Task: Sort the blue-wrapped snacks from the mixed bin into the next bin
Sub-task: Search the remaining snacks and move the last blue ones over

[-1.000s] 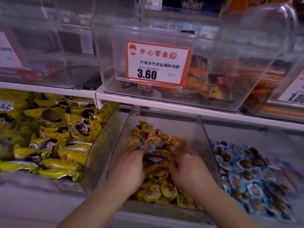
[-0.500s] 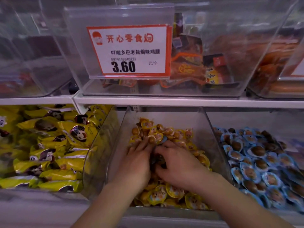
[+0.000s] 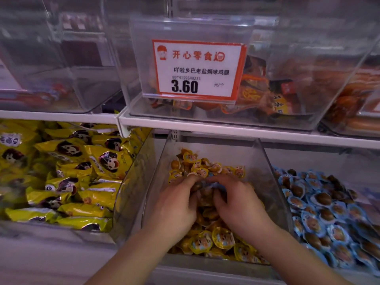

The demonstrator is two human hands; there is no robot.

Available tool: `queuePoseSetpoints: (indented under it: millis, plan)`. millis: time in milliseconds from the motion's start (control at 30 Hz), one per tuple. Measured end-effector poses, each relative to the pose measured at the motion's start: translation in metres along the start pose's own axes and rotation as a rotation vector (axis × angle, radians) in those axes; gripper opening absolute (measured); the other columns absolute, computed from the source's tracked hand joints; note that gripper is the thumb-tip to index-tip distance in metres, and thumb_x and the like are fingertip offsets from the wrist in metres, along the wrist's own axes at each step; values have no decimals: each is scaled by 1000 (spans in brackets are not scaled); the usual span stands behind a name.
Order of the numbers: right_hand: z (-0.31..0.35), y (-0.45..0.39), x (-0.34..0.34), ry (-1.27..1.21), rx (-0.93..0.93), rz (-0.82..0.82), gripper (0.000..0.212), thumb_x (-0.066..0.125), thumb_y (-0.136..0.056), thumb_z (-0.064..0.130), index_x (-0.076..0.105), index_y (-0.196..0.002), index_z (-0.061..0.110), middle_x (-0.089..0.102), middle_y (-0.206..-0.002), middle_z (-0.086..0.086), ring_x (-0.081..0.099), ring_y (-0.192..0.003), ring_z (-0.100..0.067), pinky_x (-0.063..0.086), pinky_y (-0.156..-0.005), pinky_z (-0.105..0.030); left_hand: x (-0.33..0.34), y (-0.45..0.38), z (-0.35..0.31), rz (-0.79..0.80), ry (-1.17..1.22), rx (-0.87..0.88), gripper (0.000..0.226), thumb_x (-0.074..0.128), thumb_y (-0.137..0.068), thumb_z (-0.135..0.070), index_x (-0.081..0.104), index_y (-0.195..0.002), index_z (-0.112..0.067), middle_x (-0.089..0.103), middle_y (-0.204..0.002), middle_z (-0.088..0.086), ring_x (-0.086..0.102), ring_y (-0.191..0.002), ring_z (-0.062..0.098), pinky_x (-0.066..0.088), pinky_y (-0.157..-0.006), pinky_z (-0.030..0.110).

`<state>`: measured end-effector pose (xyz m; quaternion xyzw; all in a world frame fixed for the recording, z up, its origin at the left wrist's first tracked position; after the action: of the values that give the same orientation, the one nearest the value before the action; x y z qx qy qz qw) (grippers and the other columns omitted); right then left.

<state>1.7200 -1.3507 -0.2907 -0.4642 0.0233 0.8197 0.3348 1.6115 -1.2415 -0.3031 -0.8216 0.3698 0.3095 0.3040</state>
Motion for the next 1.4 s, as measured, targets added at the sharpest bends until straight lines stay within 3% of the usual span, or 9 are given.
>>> queuePoseSetpoints:
  millis: [200, 267, 367, 667, 833, 967, 1133, 1267, 1400]
  plan:
    - [12, 8, 4, -1465, 538, 193, 37, 64, -75, 20, 67, -112, 14, 69, -98, -9, 65, -83, -20, 52, -65, -36, -14, 9, -24, -187, 69, 34, 44, 64, -93, -24, 58, -132, -43, 53, -112, -32, 57, -113, 4, 42, -95, 16]
    - [20, 12, 1, -1592, 562, 219, 31, 69, -83, 27, 70, -110, 11, 67, -97, -8, 57, -76, -17, 43, -58, -31, -15, 12, -39, -190, 40, 76, 48, 65, -92, -29, 54, -135, -46, 48, -115, -35, 51, -115, -1, 33, -94, 7]
    - [15, 16, -13, -1428, 582, 64, 26, 68, -90, 20, 72, -114, 10, 73, -112, -13, 66, -88, -25, 47, -62, -33, -12, 12, -54, -108, 106, 152, 55, 58, -94, -44, 38, -144, -53, 35, -135, -43, 29, -121, -28, 16, -96, -6]
    - [-66, 37, -120, -1109, 463, -230, 19, 57, -94, 0, 71, -102, 10, 66, -72, -16, 55, -48, -15, 39, -43, -23, 13, 14, -44, -15, 152, 172, 36, 43, -96, -56, 46, -132, -56, 37, -135, -48, 33, -131, -18, 23, -103, 2]
    - [-157, 41, -157, -440, 628, -328, 31, 60, -97, 14, 65, -126, 9, 72, -107, -19, 69, -88, -28, 54, -63, -32, 34, 9, -37, 185, -124, 171, 48, 35, -94, -63, 49, -136, -44, 35, -139, -33, 34, -138, 0, 29, -110, 23]
    - [-192, 46, -170, -255, 660, -429, 18, 58, -95, 15, 75, -99, 10, 75, -99, -16, 70, -89, -27, 55, -73, -41, 44, 7, -39, 295, -135, 182, 44, 40, -96, -59, 47, -137, -47, 24, -145, -38, 25, -138, -10, 22, -115, 20]
    - [-162, 45, -169, -281, 487, -549, 26, 51, -95, 9, 72, -97, 24, 70, -85, 20, 65, -82, 4, 51, -68, -26, 24, 16, -50, 149, -116, 210, 27, 57, -96, -37, 61, -121, -46, 47, -128, -39, 43, -123, -13, 31, -103, 12]
    - [-83, 51, -146, -235, 163, -480, 28, 52, -94, 9, 71, -97, 30, 69, -71, 17, 59, -53, -1, 48, -49, -19, -25, 39, -45, -125, -101, 158, 21, 53, -94, -38, 68, -109, -42, 57, -113, -35, 54, -108, -8, 47, -88, 23]
    - [-5, 39, -100, -186, -78, -247, 25, 55, -90, 18, 73, -100, 32, 72, -93, 19, 65, -86, 5, 48, -72, -9, -65, 63, -26, -347, 52, 25, 22, 56, -94, -27, 66, -100, -45, 58, -111, -33, 55, -105, -4, 49, -85, 28]
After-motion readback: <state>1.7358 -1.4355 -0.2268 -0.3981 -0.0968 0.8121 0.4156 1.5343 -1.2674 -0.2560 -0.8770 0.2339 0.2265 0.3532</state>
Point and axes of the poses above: each hand's wrist, its own y-axis away from the middle knuckle, its own x-axis out of the palm, z = x × y, the point moved 4 cm from there along -y, towards the middle knuckle
